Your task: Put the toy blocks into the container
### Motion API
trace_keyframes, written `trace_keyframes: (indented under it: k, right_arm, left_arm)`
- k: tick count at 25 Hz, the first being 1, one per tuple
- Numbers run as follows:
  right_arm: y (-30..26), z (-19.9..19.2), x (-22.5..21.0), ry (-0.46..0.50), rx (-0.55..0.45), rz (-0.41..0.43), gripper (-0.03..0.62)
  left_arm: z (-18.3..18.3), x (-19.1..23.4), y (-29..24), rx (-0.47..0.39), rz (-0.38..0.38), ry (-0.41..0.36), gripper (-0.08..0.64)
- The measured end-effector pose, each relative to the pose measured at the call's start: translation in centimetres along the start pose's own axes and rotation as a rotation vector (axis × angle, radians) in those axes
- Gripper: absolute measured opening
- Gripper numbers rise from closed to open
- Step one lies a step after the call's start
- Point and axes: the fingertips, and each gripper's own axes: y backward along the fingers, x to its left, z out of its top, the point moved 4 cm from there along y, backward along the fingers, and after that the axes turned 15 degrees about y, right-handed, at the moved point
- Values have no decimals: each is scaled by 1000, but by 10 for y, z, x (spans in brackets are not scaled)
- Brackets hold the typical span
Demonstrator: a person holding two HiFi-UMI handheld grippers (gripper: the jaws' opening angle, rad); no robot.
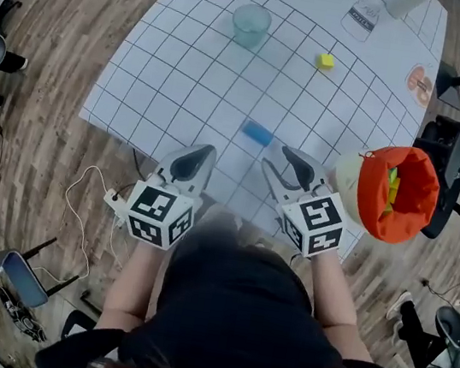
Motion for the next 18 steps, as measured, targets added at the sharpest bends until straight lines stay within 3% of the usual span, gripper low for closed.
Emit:
trace_keyframes:
  k: [18]
  right_arm:
    - [-62, -20, -11, 108, 115, 24, 193]
  left_arm:
    - [-4, 20, -20, 33, -23, 49, 26]
